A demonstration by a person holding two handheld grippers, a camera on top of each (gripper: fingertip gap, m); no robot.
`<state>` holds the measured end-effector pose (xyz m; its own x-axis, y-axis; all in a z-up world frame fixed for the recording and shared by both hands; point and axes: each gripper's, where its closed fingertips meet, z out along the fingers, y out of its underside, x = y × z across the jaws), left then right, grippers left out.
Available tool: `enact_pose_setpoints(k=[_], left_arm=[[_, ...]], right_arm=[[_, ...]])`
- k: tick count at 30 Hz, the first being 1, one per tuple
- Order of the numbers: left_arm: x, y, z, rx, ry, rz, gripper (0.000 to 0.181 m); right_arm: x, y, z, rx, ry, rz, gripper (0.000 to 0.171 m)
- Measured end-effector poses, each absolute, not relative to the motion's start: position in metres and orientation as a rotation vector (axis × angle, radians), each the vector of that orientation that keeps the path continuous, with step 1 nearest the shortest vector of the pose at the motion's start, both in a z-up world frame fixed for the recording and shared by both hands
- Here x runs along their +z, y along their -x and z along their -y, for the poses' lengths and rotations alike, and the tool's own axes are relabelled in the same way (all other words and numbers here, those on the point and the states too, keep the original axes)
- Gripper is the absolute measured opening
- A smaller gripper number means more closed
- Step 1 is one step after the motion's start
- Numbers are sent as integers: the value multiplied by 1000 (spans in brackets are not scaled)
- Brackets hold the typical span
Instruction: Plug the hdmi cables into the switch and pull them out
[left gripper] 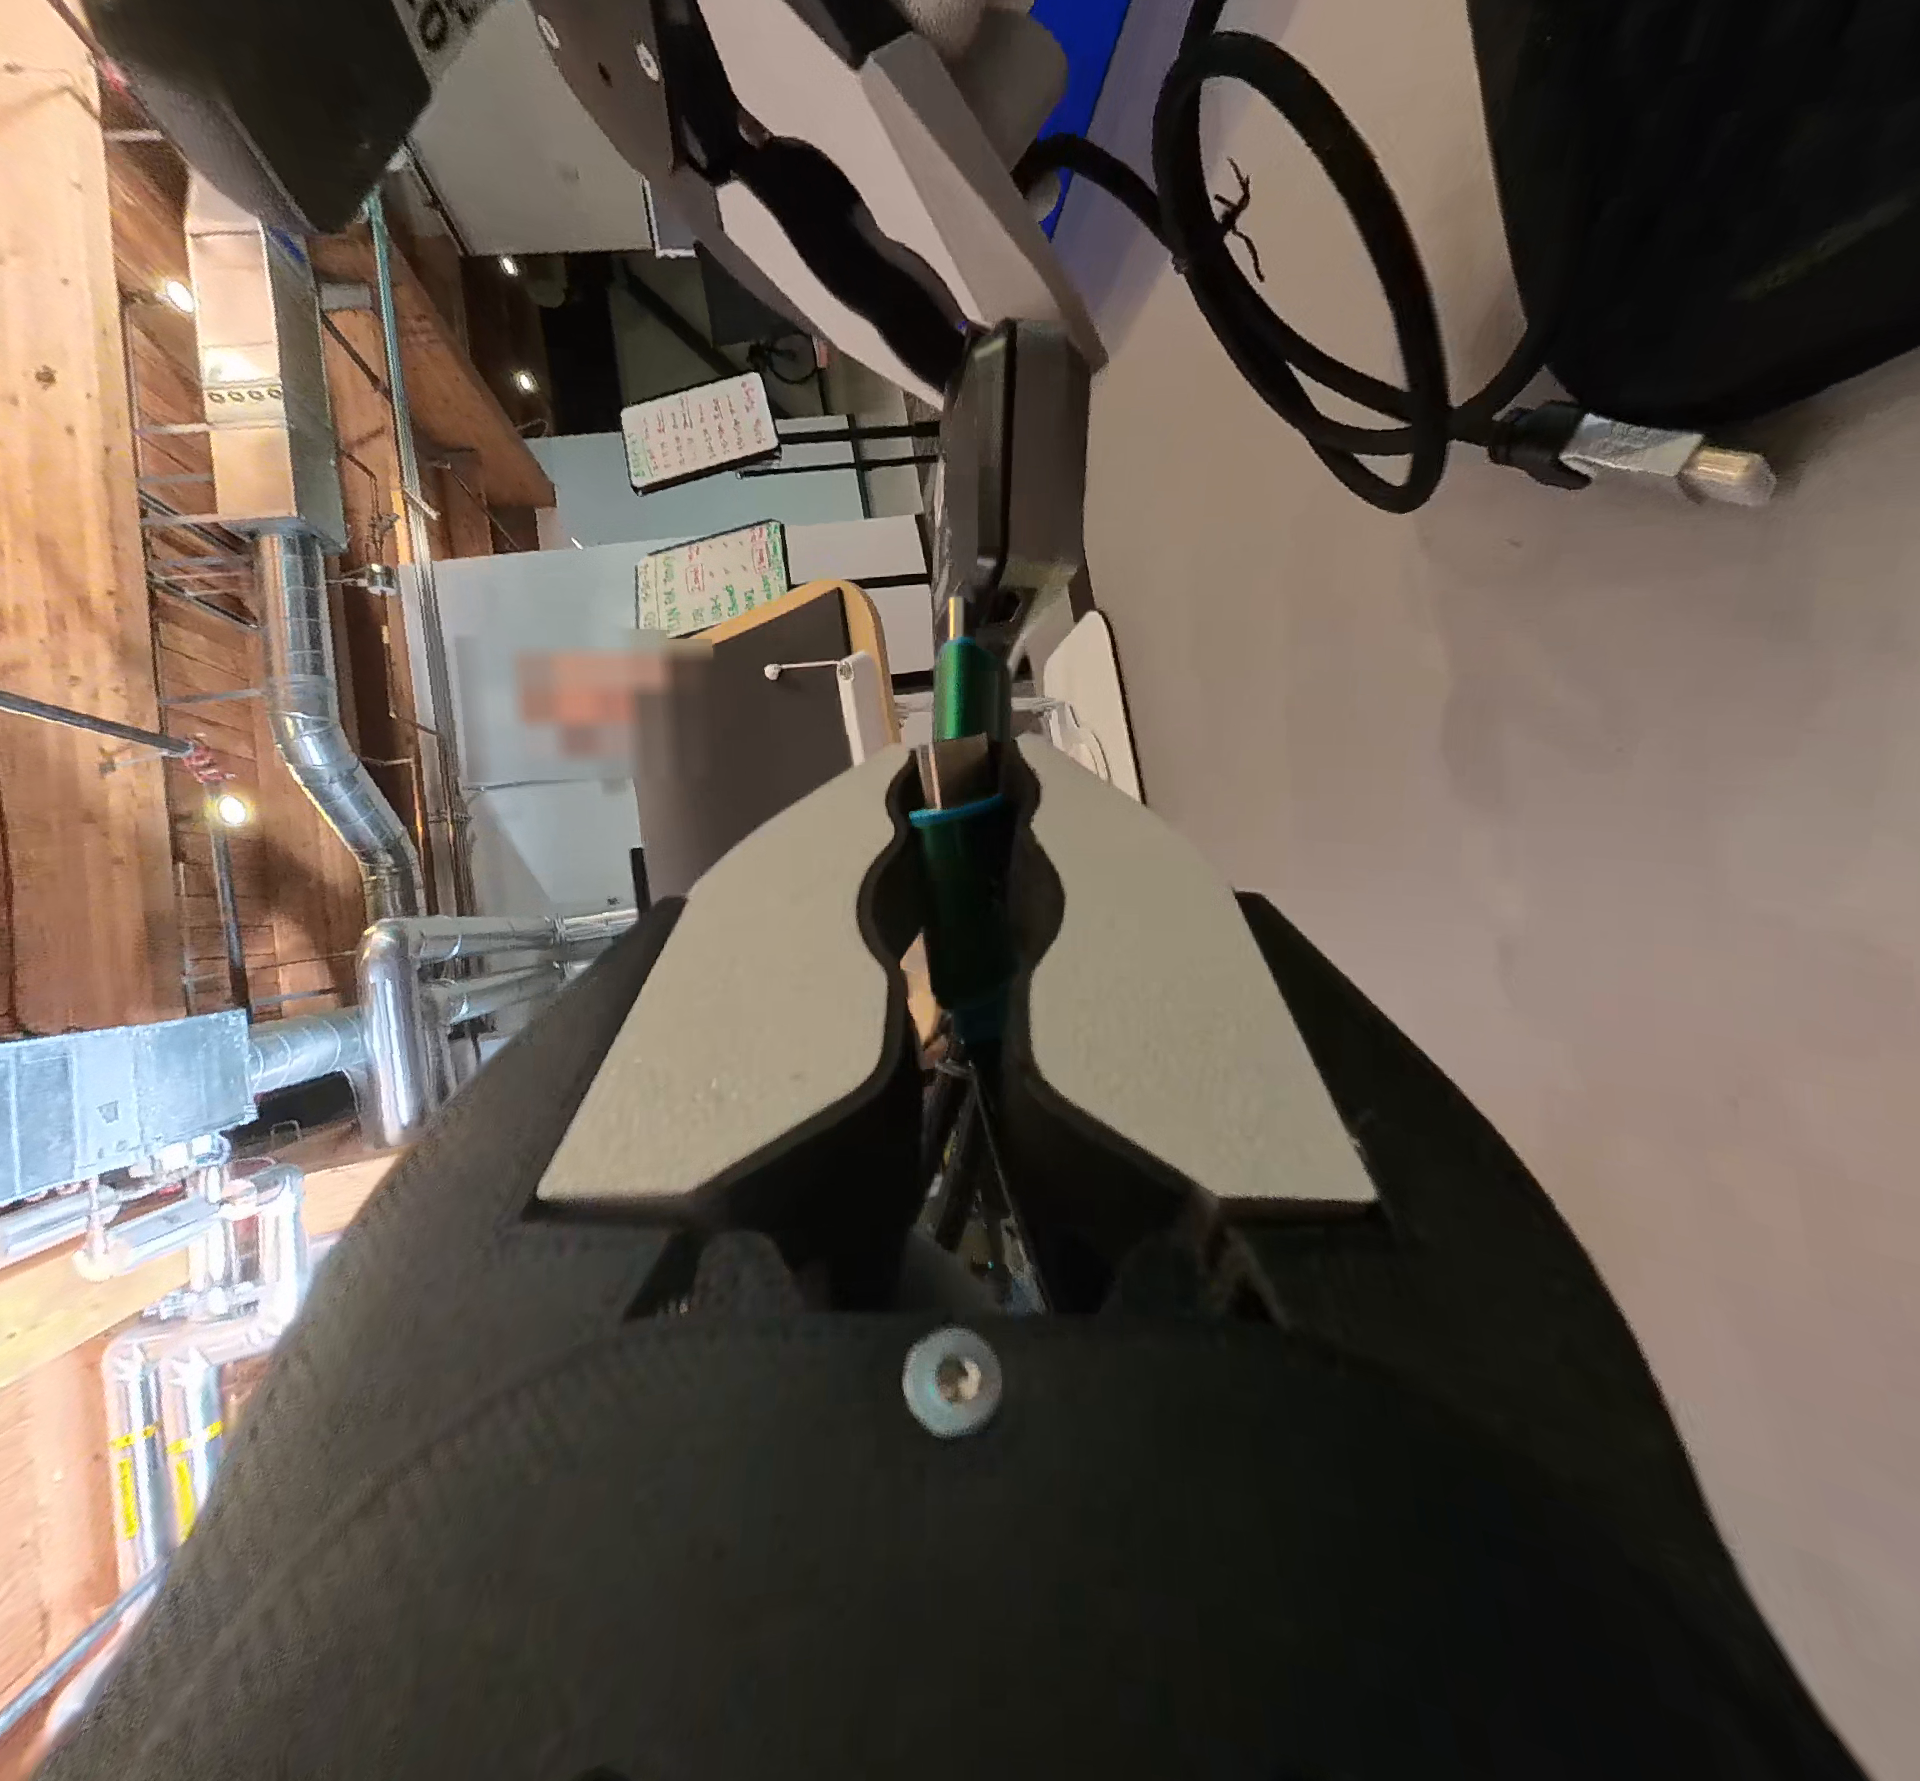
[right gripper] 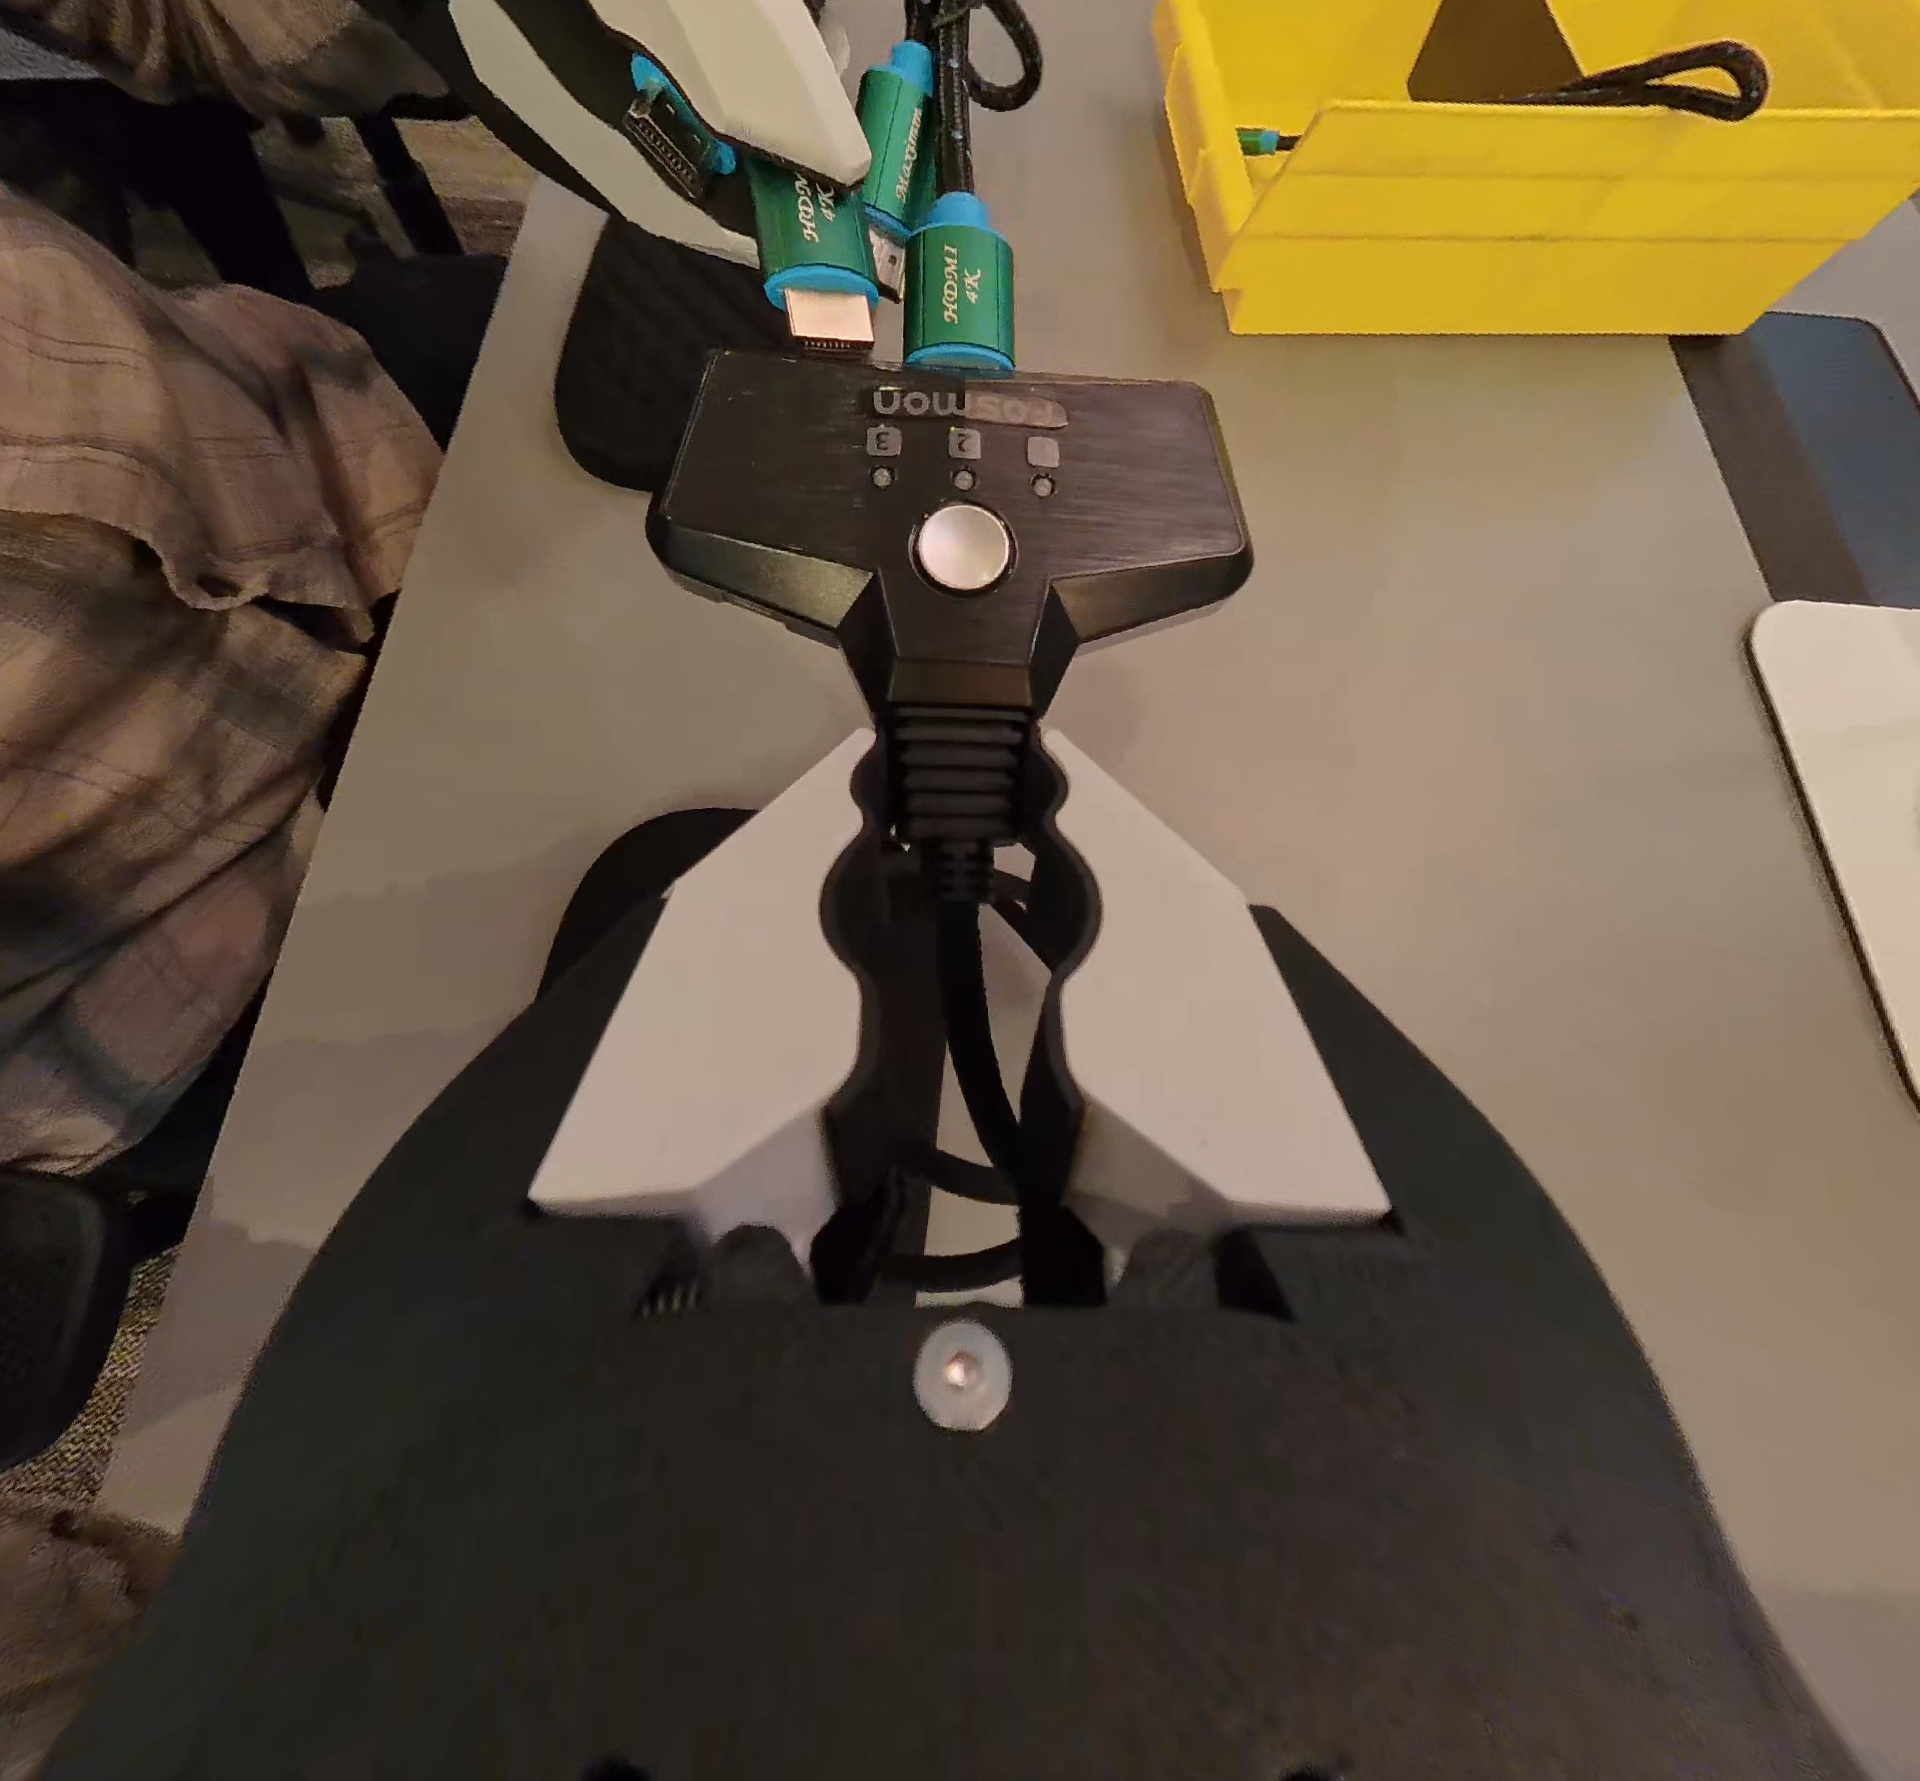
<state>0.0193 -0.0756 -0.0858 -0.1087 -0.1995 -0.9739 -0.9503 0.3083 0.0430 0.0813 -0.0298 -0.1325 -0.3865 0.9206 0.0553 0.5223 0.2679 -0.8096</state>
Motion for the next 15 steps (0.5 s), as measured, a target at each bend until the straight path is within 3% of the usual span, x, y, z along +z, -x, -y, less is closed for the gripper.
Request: enact_pose_setpoints(k=[15], left_arm=[[-73, -38, 96, 922, 959, -1586, 12]], right_arm=[[-118, -96, 49, 1153, 1209, 2036, 21]])
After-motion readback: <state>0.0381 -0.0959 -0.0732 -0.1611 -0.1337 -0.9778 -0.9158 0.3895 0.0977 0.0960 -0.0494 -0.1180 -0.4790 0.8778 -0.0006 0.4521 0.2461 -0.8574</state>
